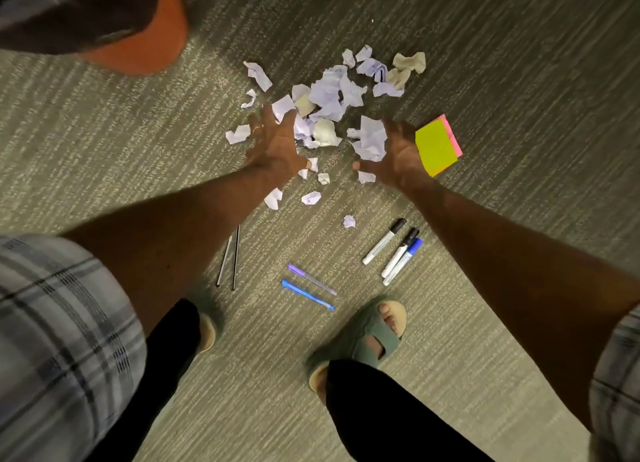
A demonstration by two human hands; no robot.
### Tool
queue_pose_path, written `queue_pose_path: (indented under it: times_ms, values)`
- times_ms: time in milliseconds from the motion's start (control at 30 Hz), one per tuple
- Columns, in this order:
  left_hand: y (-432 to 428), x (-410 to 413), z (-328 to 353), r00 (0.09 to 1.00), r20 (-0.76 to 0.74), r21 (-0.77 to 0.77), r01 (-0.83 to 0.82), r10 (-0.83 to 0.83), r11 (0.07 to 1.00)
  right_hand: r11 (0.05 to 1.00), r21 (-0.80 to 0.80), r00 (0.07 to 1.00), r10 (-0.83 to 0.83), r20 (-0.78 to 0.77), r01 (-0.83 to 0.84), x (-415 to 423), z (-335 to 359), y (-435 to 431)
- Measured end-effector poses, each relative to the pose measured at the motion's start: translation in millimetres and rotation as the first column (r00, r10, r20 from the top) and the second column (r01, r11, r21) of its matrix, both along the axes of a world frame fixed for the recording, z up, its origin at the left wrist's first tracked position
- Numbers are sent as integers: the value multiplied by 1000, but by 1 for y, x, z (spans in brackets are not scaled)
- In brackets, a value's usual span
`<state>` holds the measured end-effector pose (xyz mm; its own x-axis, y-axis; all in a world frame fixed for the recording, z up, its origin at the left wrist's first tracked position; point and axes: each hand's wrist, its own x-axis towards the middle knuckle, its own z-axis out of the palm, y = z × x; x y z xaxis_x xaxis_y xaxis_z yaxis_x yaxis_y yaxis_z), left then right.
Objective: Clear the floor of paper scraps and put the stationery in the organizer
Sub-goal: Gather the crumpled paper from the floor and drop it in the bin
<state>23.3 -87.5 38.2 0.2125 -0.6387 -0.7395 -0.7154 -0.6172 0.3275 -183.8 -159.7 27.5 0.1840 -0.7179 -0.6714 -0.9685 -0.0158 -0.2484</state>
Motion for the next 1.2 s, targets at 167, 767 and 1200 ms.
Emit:
queue_pose_path:
  times_ms: [167,767,1200]
  values:
    - [-8,8,-39,990,49,37,131,-133,991,995,15,994,-96,45,95,23,-40,8]
    - [-13,4,-81,907,297,-278,381,-298,882,864,-446,937,323,132,-235,80,-71,33]
    - [12,-7,10,983,93,-411,181,-156,894,956,-293,974,92,205,-29,56,6,51]
